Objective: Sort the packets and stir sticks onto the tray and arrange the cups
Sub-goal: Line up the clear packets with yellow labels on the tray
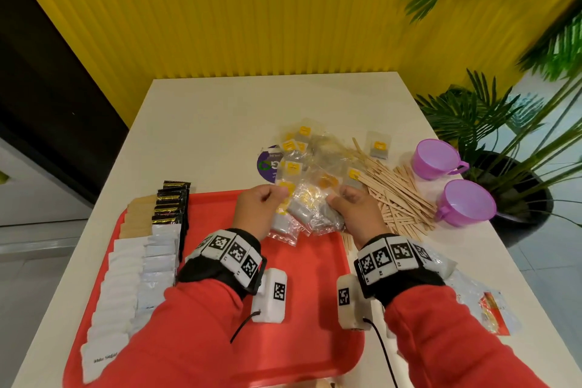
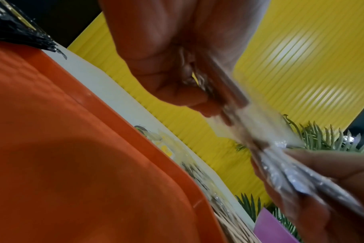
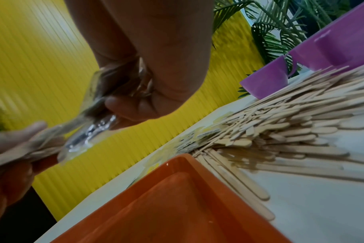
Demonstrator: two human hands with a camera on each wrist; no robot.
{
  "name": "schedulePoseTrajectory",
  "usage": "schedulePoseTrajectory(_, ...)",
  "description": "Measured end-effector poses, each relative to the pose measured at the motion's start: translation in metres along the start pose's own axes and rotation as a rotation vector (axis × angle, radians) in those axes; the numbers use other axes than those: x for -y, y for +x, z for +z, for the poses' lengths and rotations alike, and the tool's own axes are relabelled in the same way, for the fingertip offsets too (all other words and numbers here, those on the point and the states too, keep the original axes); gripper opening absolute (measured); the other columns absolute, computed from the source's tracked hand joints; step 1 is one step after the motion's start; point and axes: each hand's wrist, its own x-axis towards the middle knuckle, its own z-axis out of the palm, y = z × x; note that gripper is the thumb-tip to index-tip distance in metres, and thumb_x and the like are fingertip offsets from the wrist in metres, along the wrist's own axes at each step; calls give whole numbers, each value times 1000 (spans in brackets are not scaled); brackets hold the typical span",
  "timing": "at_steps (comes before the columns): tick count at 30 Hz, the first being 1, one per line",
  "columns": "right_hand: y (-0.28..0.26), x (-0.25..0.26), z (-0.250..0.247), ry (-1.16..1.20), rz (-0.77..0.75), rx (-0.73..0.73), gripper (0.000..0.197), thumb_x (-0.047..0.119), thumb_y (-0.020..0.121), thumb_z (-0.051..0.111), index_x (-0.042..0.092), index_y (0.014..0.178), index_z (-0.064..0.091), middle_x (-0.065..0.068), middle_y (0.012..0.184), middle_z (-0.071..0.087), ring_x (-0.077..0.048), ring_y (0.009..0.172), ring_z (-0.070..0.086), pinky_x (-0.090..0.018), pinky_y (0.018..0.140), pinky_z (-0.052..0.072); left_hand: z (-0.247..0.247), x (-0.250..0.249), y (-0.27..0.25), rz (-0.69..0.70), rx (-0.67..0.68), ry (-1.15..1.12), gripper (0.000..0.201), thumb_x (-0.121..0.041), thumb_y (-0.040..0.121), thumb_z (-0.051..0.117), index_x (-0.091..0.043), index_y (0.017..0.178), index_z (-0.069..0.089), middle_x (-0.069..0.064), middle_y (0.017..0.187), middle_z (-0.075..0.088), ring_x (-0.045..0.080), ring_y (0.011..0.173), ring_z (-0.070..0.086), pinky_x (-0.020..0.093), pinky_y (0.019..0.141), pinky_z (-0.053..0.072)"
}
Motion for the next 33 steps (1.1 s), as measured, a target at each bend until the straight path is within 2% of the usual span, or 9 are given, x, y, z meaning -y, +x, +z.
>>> schedulePoseTrajectory(5, -4, 1, 2, 9, 1, 13, 18, 5, 87, 58, 12, 71, 60, -7, 69, 60, -16, 56, 53, -24, 56, 43, 2, 2, -2, -31, 200, 69, 19, -19, 78, 74, -13, 67, 60, 2, 66, 56, 10, 60, 45, 21, 63, 39)
schedulePoseTrajectory(10, -2, -1, -8, 12, 4, -71, 29, 8, 87, 58, 23, 62, 60, -8, 72, 60, -19, 61, 53, -26, 56, 43, -10, 9, 2, -92, 150, 59, 31, -12, 78, 74, -16, 57, 51, 0, 58, 52, 13, 55, 42, 19, 53, 37)
schedulePoseTrajectory(13, 0, -1, -17, 74, 33, -106, 27, 8, 88, 57, 21, 65, 59, -1, 62, 61, -14, 51, 51, -26, 54, 43, -20, 12, 8, -137, 81, 69, 11, -7, 81, 67, -11, 78, 57, 7, 77, 60, 20, 71, 53, 27, 61, 42)
schedulePoseTrajectory(16, -1, 0, -12, 120, 63, -22, 21, 5, 88, 57, 16, 71, 61, 5, 54, 61, -15, 53, 51, -29, 58, 40, -22, 12, 10, -161, -20, 16, 39, 3, 85, 56, -21, 111, 40, 9, 107, 52, 22, 77, 54, 35, 68, 49)
schedulePoseTrajectory(19, -6, 3, -2, 90, 33, 83, 22, 2, 87, 58, 11, 67, 57, 1, 55, 58, -9, 45, 49, -21, 46, 39, -16, 4, 5, -87, -39, -12, 58, 9, 86, 48, -31, 125, 29, 1, 111, 45, 13, 61, 45, 29, 55, 42)
schedulePoseTrajectory(23, -6, 5, 4, 50, 14, 140, 19, -3, 83, 61, 10, 70, 57, -10, 74, 55, -17, 62, 54, -24, 58, 45, -6, -3, 5, -50, 79, 40, 35, 9, 88, 41, -22, 98, 54, -4, 97, 54, 13, 76, 56, 26, 72, 50)
schedulePoseTrajectory(26, -6, 3, 4, 39, 13, 199, 15, -4, 82, 61, 10, 79, 60, -10, 80, 57, -18, 66, 56, -29, 65, 46, -3, -7, 6, -188, 92, -107, 30, 4, 90, 44, -17, 76, 60, 1, 71, 53, 4, 54, 55, 16, 51, 48)
schedulePoseTrajectory(29, -8, 3, 5, -30, 27, 250, 21, -3, 81, 64, 6, 99, 68, -9, 97, 67, -14, 77, 63, -30, 78, 53, -1, -14, 4, -193, 122, -102, 16, -19, 92, 53, -11, 85, 64, 1, 77, 56, 15, 71, 53, 26, 67, 44)
schedulePoseTrajectory(33, -12, 7, 7, -81, 33, 280, 31, -5, 82, 62, 4, 112, 62, 7, 88, 61, -3, 75, 60, -10, 66, 50, 3, -7, 6, -89, 96, 5, 20, -18, 88, 63, 0, 92, 70, -4, 70, 58, 6, 61, 50, 15, 56, 42)
